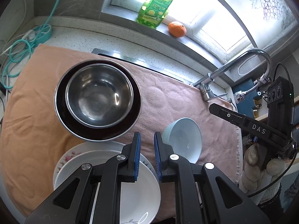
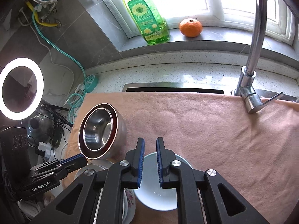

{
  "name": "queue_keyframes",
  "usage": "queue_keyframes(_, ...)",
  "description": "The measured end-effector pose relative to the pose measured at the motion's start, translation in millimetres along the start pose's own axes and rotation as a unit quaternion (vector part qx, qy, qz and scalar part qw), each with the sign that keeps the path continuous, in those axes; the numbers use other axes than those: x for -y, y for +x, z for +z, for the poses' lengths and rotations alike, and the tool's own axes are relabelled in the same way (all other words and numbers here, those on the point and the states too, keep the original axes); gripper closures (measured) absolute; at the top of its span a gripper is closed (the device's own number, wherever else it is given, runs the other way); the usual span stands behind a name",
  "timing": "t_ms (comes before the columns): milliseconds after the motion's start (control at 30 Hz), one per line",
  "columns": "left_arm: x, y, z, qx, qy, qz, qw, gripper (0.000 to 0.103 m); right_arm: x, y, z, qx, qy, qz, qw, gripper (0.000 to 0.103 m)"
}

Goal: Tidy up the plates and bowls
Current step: 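Close both tools on the pale blue bowl's rim and lift it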

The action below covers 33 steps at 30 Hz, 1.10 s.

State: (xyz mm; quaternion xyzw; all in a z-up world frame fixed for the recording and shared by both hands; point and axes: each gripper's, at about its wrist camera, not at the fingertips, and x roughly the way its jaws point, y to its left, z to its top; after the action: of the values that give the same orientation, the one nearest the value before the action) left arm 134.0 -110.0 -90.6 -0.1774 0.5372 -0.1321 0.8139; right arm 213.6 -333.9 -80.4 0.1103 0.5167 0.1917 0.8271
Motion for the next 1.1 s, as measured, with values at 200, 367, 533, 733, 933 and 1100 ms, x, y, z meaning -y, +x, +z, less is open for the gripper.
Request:
queue_keyframes(200,14,16,-9,-0.017,0.005,-0.005,0.9998,0.09,30,0,-16,-0.014,0.02,-0.01,1.0,0.091)
queue_keyframes(367,23,28,-14,-0.028,0.01,-0.002,0.9996,0.09,50,5,-30,-0.029,0.039,-0.011,0.999,0.091)
queue_keyframes(533,30,39,-14,-0.035,0.018,0.005,0.9992,0.09,63,10,-42,-0.044,0.052,-0.002,0.998,0.091)
queue_keyframes(733,35,50,-16,-0.045,0.025,0.011,0.9986,0.09,62,16,-52,-0.055,0.048,0.004,0.997,0.091)
queue_keyframes(933,36,57,-16,-0.05,0.025,0.015,0.9983,0.09,65,22,-57,-0.062,0.052,0.006,0.997,0.091)
queue_keyframes(1100,34,63,-15,-0.059,0.018,0.009,0.9981,0.09,67,25,-58,-0.065,0.054,0.005,0.996,0.091)
